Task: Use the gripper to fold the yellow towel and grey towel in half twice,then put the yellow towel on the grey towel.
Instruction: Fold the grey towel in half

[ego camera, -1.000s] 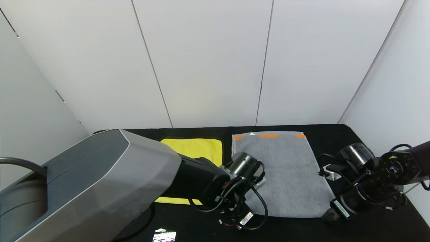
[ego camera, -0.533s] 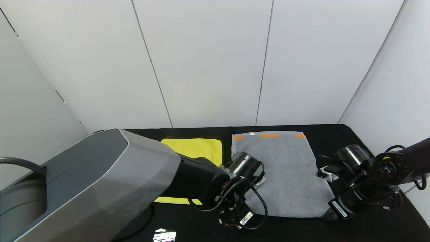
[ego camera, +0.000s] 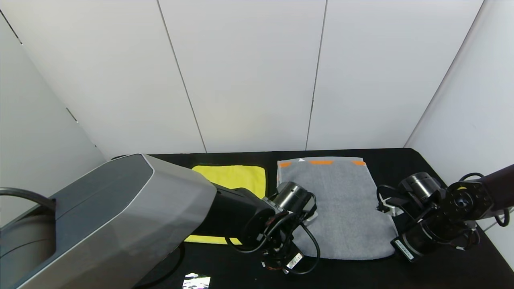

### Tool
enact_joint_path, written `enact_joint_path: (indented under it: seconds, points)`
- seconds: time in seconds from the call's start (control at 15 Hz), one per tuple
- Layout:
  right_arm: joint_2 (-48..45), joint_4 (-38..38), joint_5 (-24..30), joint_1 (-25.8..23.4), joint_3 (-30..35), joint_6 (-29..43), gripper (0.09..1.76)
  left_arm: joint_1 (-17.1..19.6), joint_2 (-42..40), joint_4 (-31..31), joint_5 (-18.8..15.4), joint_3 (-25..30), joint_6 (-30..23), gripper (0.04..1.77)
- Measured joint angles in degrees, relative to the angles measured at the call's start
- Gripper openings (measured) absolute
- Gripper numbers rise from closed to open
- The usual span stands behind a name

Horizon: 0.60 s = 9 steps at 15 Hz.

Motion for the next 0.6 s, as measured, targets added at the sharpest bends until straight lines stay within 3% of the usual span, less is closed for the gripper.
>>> enact_joint_path:
  seconds: [0.6]
  points:
    - [-2.3,0.5,-2.1,1.3,0.6,0.4,0.14,0.1,-0.3,0.4,-0.1,0.1,-0.2,0.12]
